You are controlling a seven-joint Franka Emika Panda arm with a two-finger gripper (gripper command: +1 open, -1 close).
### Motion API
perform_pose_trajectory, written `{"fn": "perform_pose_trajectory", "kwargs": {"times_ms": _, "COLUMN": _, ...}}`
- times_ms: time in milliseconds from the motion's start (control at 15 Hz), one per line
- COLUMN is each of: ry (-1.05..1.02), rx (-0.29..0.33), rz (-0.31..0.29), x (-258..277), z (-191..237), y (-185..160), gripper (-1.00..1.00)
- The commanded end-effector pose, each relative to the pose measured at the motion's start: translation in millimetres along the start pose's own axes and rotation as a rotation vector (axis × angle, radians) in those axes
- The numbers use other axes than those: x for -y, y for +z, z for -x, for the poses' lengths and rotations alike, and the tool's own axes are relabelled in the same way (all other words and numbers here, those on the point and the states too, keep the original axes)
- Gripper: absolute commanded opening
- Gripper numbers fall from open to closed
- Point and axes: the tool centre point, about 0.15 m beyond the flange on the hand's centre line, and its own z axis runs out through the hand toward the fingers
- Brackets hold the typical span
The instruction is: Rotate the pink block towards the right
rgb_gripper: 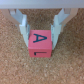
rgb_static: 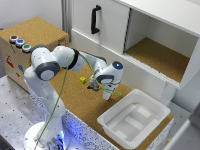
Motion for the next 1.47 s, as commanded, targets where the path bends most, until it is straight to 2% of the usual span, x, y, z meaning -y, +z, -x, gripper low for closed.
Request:
{"fn": "perform_pose_trajectory", "kwargs": {"times_ms": 0, "ry": -0.023, "rx": 0.065, "rz": -0.076, "x": 4, "z": 1, "y": 15, "gripper": 1.0}}
{"fn": "perform_pose_trajectory", "kwargs": {"times_ms": 200, "ry": -0.044, "rx": 0.064, "rz": -0.076, "x": 6, "z": 11, "y": 6, "gripper": 1.0}}
{"fn": "perform_pose_trajectory", "kwargs": {"times_ms": 667, "ry": -0.136, "rx": -0.004, "rz": -0.044, "x": 3, "z": 37, "y": -40, "gripper": 1.0}}
{"fn": "perform_pose_trajectory", "kwargs": {"times_ms": 733, "ry": -0.168, "rx": 0.0, "rz": -0.018, "x": 3, "z": 43, "y": -46, "gripper": 1.0}}
{"fn": "perform_pose_trajectory", "kwargs": {"times_ms": 867, "ry": -0.284, "rx": -0.024, "rz": 0.092, "x": 8, "z": 57, "y": -56, "gripper": 1.0}}
{"fn": "perform_pose_trajectory", "kwargs": {"times_ms": 1000, "ry": -0.389, "rx": -0.021, "rz": 0.159, "x": 8, "z": 71, "y": -69, "gripper": 1.0}}
{"fn": "perform_pose_trajectory", "kwargs": {"times_ms": 1200, "ry": -0.756, "rx": -0.034, "rz": 0.299, "x": 30, "z": 79, "y": -83, "gripper": 1.0}}
{"fn": "perform_pose_trajectory", "kwargs": {"times_ms": 1333, "ry": -1.071, "rx": -0.019, "rz": 0.361, "x": 45, "z": 83, "y": -82, "gripper": 1.0}}
{"fn": "perform_pose_trajectory", "kwargs": {"times_ms": 1400, "ry": -1.226, "rx": -0.034, "rz": 0.428, "x": 49, "z": 84, "y": -80, "gripper": 1.0}}
